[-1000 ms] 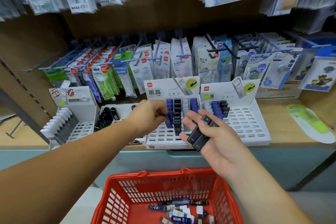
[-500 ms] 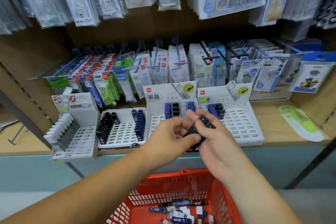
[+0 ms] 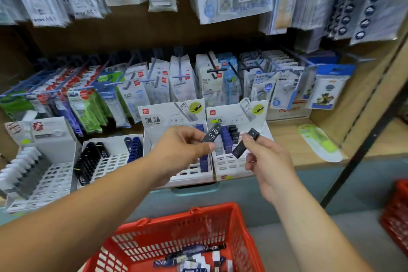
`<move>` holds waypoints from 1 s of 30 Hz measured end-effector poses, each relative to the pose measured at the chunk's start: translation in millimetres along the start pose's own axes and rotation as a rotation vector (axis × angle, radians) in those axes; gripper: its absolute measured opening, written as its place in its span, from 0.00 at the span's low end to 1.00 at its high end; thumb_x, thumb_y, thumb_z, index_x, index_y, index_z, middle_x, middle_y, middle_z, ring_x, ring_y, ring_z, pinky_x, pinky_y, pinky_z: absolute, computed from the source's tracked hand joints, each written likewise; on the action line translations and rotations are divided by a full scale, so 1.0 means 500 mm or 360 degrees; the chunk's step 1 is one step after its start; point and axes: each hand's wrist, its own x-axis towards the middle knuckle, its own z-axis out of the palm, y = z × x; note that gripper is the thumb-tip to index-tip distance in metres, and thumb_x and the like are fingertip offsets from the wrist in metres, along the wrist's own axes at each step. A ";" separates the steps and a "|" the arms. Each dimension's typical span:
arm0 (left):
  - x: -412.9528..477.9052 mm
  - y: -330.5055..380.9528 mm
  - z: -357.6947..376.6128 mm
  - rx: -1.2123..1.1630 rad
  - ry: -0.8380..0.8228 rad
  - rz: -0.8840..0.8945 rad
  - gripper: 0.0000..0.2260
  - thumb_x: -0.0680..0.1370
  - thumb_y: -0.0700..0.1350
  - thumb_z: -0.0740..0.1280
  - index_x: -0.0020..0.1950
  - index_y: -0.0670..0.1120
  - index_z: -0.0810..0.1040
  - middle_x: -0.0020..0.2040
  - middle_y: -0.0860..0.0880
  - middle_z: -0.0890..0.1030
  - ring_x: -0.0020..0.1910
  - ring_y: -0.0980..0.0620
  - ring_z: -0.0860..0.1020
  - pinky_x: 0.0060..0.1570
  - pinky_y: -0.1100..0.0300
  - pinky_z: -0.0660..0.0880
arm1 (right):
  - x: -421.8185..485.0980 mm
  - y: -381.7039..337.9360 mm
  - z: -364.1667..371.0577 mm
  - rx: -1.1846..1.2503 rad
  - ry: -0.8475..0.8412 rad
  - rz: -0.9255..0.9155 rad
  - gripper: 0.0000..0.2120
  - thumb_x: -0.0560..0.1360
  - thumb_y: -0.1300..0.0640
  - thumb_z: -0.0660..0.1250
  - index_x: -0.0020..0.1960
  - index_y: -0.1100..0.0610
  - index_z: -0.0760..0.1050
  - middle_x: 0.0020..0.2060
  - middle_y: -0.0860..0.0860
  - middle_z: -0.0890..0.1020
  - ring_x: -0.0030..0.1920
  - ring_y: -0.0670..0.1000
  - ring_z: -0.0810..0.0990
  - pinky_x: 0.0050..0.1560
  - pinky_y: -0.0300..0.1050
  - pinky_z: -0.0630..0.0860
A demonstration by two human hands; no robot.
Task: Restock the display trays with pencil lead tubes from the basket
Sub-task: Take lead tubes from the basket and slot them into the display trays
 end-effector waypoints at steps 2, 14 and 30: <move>0.015 0.016 0.011 0.0008 -0.0027 -0.0028 0.12 0.73 0.39 0.79 0.54 0.44 0.82 0.36 0.45 0.78 0.29 0.53 0.76 0.28 0.63 0.71 | 0.008 0.002 -0.004 0.0093 -0.0036 0.0023 0.09 0.78 0.59 0.73 0.40 0.60 0.80 0.34 0.58 0.76 0.28 0.49 0.69 0.29 0.42 0.69; 0.129 0.047 0.078 0.0484 -0.0383 0.0327 0.06 0.76 0.42 0.78 0.45 0.42 0.83 0.37 0.44 0.86 0.32 0.56 0.78 0.36 0.63 0.76 | 0.035 -0.004 -0.026 -0.0028 -0.0180 -0.0078 0.08 0.79 0.59 0.71 0.42 0.54 0.85 0.41 0.52 0.87 0.42 0.49 0.83 0.41 0.45 0.79; 0.256 -0.012 0.124 0.0896 -0.0206 0.0568 0.04 0.78 0.43 0.75 0.51 0.49 0.87 0.44 0.56 0.86 0.43 0.57 0.83 0.51 0.57 0.81 | 0.062 0.021 -0.068 0.0188 0.0217 0.0039 0.03 0.80 0.65 0.68 0.51 0.59 0.81 0.41 0.58 0.88 0.41 0.57 0.88 0.40 0.44 0.85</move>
